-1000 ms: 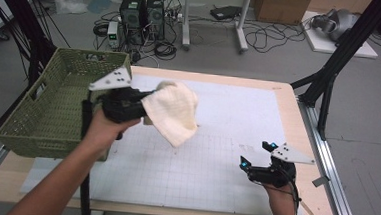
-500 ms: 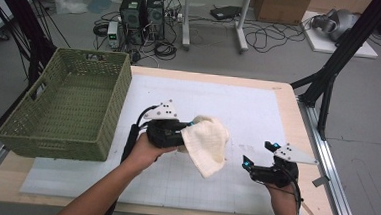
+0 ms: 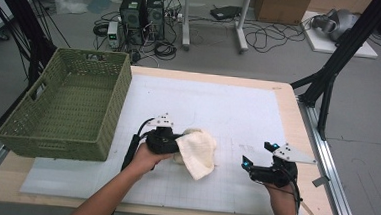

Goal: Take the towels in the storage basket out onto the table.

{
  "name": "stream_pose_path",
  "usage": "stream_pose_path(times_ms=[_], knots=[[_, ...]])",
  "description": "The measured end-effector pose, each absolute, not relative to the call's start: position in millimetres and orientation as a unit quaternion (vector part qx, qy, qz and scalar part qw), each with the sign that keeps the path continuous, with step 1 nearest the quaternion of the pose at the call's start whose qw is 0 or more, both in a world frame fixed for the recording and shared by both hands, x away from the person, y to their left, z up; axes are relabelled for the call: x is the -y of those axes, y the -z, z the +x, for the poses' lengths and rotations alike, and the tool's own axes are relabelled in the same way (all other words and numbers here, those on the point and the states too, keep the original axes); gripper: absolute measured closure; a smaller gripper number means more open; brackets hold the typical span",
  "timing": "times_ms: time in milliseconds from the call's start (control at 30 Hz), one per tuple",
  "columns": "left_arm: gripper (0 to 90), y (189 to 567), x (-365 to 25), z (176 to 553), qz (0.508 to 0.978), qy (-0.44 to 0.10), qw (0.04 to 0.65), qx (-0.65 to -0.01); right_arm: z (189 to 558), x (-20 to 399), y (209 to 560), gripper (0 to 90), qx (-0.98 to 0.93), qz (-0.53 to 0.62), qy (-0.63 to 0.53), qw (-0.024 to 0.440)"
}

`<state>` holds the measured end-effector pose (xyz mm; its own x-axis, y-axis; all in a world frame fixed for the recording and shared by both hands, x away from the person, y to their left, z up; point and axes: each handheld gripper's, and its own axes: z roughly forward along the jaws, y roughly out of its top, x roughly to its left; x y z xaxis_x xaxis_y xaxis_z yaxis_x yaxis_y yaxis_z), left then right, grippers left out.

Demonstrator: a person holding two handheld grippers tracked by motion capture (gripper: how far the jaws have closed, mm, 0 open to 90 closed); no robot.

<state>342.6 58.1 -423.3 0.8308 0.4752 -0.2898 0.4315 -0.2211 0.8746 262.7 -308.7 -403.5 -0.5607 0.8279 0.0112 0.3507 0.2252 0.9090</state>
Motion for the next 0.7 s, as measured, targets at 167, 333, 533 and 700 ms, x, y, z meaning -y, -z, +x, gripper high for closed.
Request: stream_pose_path(times_ms=[167, 333, 533, 700], knots=[[69.4, 436.4, -79.2, 352.2, 0.787, -0.078, 0.506, -0.345, 262.8, 306.8, 404.4, 6.1, -0.745, 0.397, -0.476, 0.246], [35.0, 431.9, -95.8, 351.8, 0.772, -0.128, 0.490, -0.383, 263.3, 305.6, 405.4, 6.1, -0.747, 0.399, -0.473, 0.244], [30.9, 420.9, -117.4, 342.4, 0.763, -0.150, 0.500, -0.380, 264.0, 305.0, 406.1, 6.1, -0.749, 0.397, -0.470, 0.246], [30.4, 413.3, -131.1, 327.5, 0.748, -0.162, 0.528, -0.368, 264.7, 304.4, 407.3, 6.1, -0.752, 0.398, -0.465, 0.246]])
